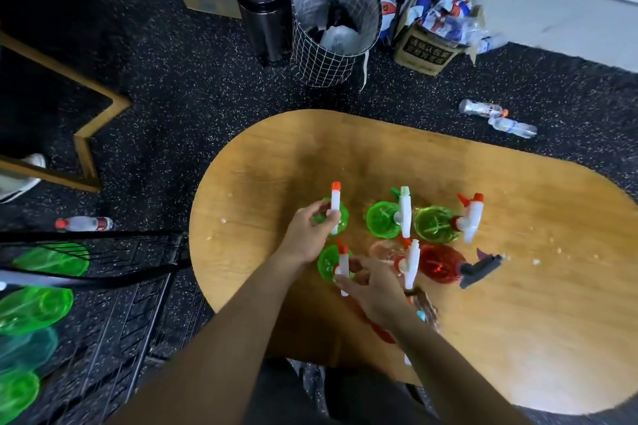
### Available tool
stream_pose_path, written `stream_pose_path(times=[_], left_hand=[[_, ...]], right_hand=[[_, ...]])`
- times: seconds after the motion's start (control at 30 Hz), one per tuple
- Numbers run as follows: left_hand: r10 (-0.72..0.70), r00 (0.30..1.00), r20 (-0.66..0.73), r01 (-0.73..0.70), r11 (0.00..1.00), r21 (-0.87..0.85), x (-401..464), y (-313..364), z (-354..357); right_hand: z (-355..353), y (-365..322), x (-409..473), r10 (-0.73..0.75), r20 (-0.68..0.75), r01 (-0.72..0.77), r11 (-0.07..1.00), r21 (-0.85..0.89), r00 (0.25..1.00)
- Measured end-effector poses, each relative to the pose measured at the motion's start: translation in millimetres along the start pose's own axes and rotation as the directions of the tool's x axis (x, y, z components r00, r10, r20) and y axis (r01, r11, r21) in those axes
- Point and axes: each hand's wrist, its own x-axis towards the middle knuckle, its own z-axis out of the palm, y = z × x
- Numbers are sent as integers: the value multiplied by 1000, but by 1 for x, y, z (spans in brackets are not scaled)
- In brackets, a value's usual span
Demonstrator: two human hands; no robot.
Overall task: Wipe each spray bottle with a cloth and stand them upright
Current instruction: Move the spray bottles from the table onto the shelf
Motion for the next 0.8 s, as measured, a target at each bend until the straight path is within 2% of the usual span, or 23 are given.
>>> stream_pose_path(times=[0.23,0.33,0.47,0.63,0.8], left_hand=[[53,996,-69,-59,994,-93,-31,0,-26],[56,989,-137,-74,989,-132,-55,-6,-49],[64,974,-215,-108,974,-198,-92,-16,-82],[148,919,-366,-197,975,-100,-150,-40,-131],[134,846,-516,-235,963,-134,-203,-72,-181]], right_hand=[[-3,-13,-10,-54,-3,54,998,-38,999],[-1,-24,-15,-73,47,75,997,-34,996],[6,-52,-24,-166,90,174,981,-90,982],[33,-87,-31,-290,100,303,937,-172,952],[80,-133,-48,-360,192,399,887,-234,913]])
